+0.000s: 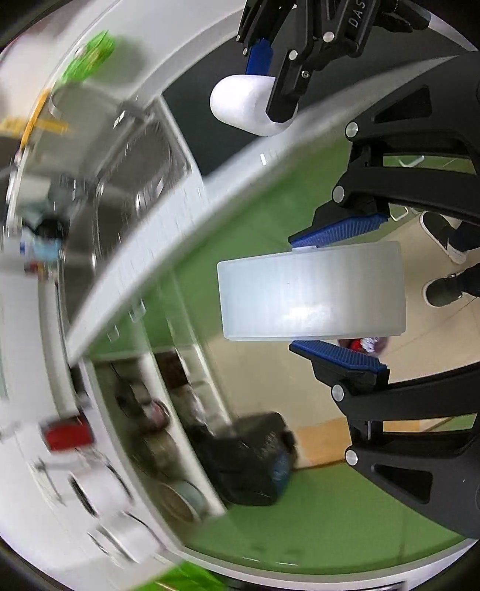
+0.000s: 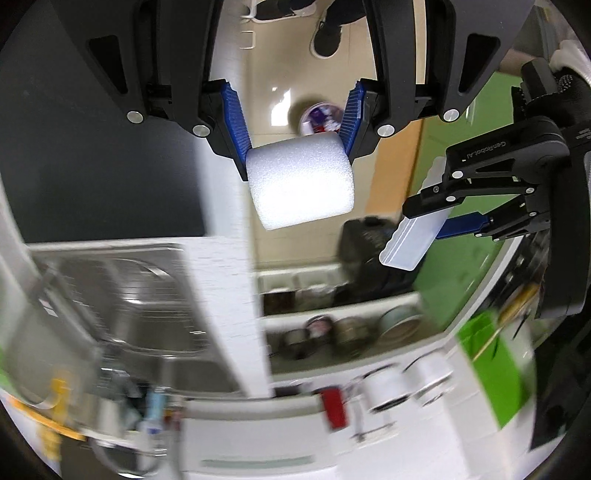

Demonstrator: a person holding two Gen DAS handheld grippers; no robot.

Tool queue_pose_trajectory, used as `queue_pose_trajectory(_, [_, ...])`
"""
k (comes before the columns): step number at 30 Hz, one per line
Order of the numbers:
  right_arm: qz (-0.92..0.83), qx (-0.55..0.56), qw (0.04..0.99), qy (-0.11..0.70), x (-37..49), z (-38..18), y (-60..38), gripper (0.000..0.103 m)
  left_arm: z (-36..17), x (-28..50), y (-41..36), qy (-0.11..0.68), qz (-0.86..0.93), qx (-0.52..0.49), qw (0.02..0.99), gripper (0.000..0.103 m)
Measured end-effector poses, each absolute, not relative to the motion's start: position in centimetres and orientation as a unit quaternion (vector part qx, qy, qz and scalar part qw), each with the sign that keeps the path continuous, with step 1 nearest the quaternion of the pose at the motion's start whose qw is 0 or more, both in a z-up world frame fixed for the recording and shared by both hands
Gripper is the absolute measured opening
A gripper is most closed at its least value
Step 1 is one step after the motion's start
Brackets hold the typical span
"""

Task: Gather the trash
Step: 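Carry the foam roll and clear box over the pink bin and release both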

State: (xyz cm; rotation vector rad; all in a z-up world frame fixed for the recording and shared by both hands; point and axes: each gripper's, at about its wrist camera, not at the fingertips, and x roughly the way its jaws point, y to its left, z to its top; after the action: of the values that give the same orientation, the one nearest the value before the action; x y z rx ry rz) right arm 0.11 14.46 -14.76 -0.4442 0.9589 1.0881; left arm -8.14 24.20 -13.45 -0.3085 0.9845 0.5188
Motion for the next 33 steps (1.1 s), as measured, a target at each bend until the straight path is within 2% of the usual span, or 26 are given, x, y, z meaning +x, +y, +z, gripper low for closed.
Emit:
queue_pose_trajectory(4, [0.512, -0.226, 0.702, 0.44, -2.2, -17.6, 18.3, 0.044, -16.7, -12.3, 28.0, 0.472, 0.268, -0.186, 0.819, 0.051])
queue_pose_trajectory(9, [0.522, -0.257, 0.665, 0.469, -4.1, -24.8, 23.1, 0.044, -23.6, -15.6, 31.7, 0.493, 0.28, -0.237, 0.789, 0.051])
queue_pose_trajectory(19, [0.51, -0.302, 0.618, 0.516, -5.0, -40.6, 27.2, 0.044, -40.3, -16.1, 35.5, 0.533, 0.275, -0.288, 0.747, 0.051])
queue_pose_trajectory(25, [0.5, -0.309, 0.609, 0.533, -4.5, -46.7, 27.6, 0.044, -48.7, -15.9, 36.5, 0.55, 0.268, -0.299, 0.732, 0.051])
queue_pose_trajectory(29, [0.492, -0.311, 0.606, 0.542, -4.1, -49.3, 27.5, 0.044, -52.1, -15.8, 36.9, 0.553, 0.265, -0.305, 0.729, 0.052])
queue_pose_trajectory(30, [0.491, -0.311, 0.605, 0.544, -4.0, -49.7, 27.5, 0.044, -52.5, -15.6, 37.0, 0.554, 0.266, -0.304, 0.728, 0.055])
queue_pose_trajectory(32, [0.49, -0.313, 0.603, 0.546, -4.0, -50.3, 27.5, 0.044, -53.4, -15.7, 37.3, 0.551, 0.267, -0.309, 0.728, 0.085])
queue_pose_trajectory(33, [0.49, -0.314, 0.602, 0.547, -4.0, -50.6, 27.4, 0.044, -53.6, -15.7, 37.4, 0.547, 0.271, -0.31, 0.729, 0.09])
